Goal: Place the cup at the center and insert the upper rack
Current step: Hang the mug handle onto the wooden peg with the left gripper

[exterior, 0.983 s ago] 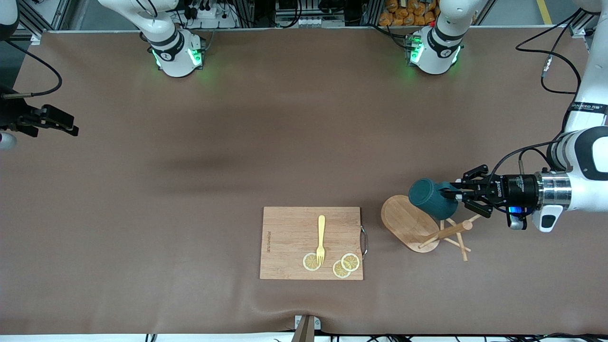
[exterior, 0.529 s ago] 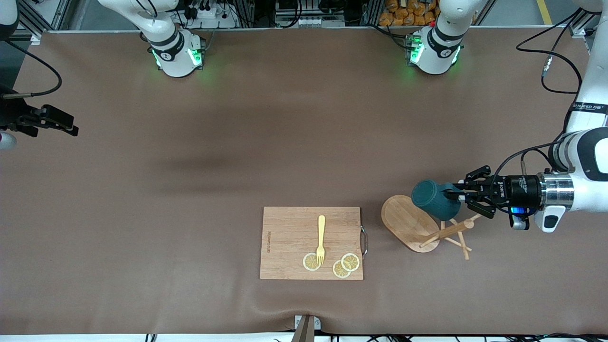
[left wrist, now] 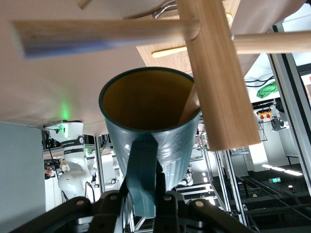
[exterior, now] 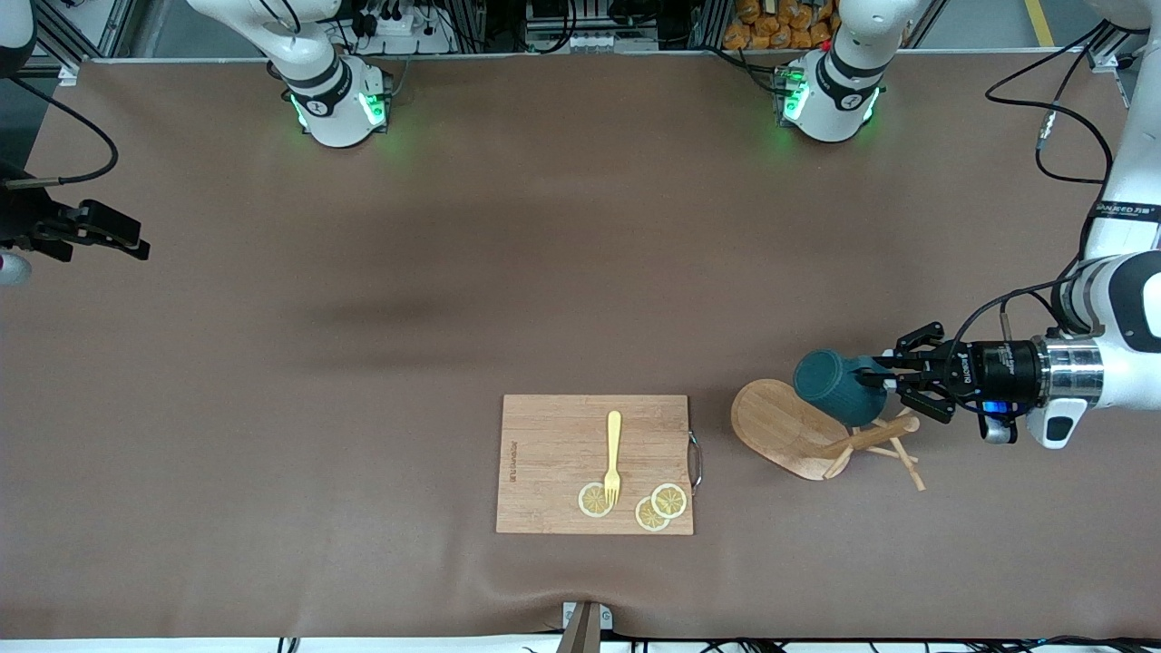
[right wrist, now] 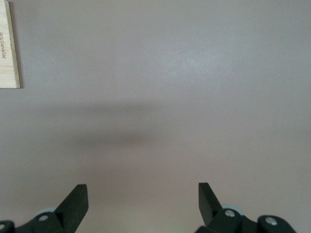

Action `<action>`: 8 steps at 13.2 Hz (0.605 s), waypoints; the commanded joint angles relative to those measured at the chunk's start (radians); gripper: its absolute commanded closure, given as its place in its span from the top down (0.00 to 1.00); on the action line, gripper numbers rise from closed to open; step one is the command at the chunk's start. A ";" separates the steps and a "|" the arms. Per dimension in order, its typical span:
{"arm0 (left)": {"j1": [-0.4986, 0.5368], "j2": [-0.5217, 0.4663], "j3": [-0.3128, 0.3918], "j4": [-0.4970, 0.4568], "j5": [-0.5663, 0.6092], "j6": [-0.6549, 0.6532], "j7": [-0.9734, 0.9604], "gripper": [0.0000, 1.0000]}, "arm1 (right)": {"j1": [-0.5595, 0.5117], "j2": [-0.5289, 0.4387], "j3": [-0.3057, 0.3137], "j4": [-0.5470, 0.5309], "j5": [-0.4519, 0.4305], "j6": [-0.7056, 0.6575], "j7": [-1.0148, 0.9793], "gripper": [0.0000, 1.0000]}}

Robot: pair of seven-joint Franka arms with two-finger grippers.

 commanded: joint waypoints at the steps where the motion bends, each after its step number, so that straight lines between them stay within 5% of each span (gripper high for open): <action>1: -0.013 0.014 0.003 0.019 -0.019 -0.023 0.013 0.00 | 0.001 0.003 -0.002 0.007 -0.002 -0.008 0.002 1.00; 8: -0.050 0.017 0.039 0.062 -0.020 -0.021 0.013 0.00 | 0.000 0.003 -0.002 0.009 -0.002 -0.008 -0.001 1.00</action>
